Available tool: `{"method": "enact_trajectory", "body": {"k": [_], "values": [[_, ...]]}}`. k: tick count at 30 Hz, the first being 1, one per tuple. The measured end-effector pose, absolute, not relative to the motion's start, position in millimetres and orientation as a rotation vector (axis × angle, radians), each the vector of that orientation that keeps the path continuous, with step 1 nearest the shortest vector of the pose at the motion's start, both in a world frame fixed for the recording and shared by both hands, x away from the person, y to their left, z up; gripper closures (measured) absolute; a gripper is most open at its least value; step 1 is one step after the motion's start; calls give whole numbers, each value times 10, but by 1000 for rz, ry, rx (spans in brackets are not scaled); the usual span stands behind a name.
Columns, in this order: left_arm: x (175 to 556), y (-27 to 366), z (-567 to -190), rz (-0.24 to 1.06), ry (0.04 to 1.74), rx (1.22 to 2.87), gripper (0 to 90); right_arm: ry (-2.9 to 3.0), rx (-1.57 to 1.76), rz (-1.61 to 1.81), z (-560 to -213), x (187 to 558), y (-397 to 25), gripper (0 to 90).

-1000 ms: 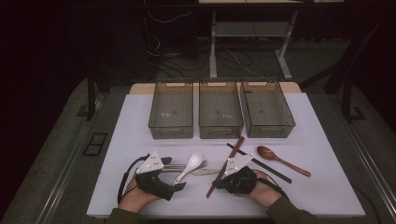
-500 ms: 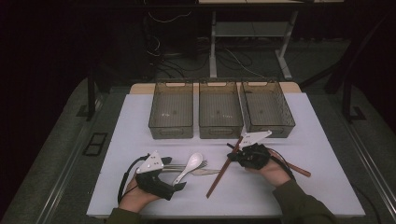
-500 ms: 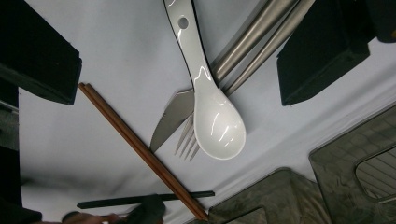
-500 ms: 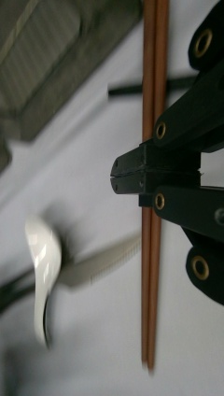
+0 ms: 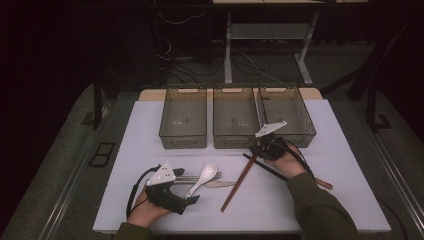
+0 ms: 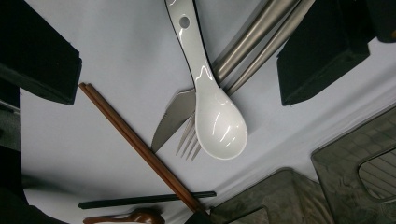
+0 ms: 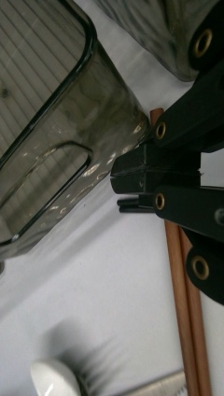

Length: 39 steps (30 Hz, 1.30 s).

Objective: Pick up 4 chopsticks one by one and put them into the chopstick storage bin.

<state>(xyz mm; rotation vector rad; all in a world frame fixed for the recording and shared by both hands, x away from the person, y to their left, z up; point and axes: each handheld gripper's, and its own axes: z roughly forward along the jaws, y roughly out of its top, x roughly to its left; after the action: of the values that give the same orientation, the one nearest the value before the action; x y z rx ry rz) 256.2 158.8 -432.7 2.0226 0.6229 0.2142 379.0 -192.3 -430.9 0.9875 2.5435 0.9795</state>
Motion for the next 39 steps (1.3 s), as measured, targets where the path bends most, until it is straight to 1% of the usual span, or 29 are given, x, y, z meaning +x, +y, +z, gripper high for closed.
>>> {"method": "enact_trajectory", "body": {"k": [12,33,36,39], "values": [[2559,1580,-4331,211,621,2024,0,2559,998,930,-4408,3849,-1952,890],[2558,1562,-4340,208,618,2033,0,2574,998,895,-4382,3709,-2232,888],[2559,1566,-4337,207,619,2034,0,2579,974,942,-4336,3694,-2224,848],[2561,1569,-4340,206,620,2036,0,2630,896,1001,-4255,3641,-2179,760]]}}
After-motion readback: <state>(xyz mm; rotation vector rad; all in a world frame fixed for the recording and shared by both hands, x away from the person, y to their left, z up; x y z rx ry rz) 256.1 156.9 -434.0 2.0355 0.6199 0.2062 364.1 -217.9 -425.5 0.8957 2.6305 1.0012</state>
